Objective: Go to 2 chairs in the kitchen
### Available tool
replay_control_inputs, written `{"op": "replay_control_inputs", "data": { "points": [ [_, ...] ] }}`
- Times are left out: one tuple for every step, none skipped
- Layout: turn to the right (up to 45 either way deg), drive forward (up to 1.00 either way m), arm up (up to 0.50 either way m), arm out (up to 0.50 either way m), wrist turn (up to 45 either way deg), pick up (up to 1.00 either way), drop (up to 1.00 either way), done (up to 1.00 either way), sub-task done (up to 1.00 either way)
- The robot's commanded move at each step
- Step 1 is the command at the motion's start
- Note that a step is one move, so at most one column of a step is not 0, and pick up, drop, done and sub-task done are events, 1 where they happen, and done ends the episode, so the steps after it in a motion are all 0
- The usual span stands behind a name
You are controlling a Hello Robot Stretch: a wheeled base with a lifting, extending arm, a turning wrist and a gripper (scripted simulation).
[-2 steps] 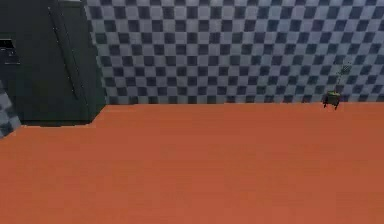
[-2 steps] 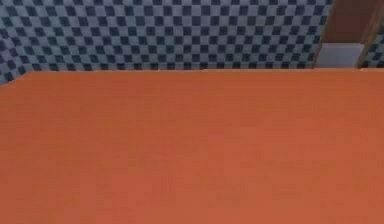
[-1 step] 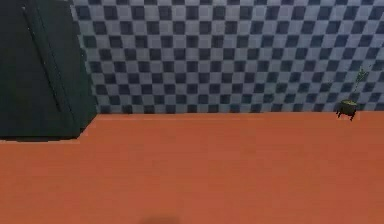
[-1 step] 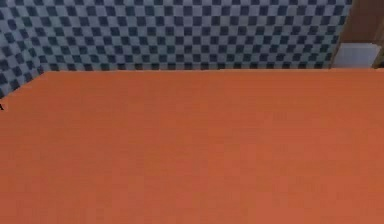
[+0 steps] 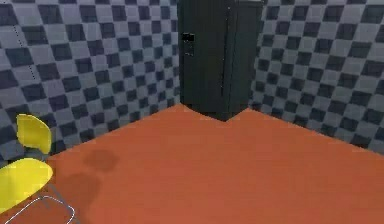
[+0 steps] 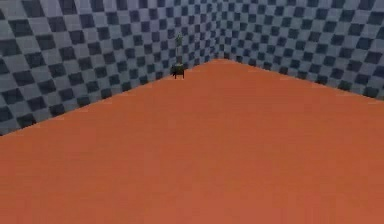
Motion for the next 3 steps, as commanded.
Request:
{"op": "replay_control_inputs", "data": {
  "points": [
    [-9.0, 0.0, 0.0, 0.0, 0.0, 0.0, 0.0, 0.0, 0.0],
    [0.0, 0.3, 0.0, 0.0, 0.0, 0.0, 0.0, 0.0, 0.0],
    [-45.0, 0.0, 0.0, 0.0, 0.0, 0.0, 0.0, 0.0, 0.0]
  ]
}}
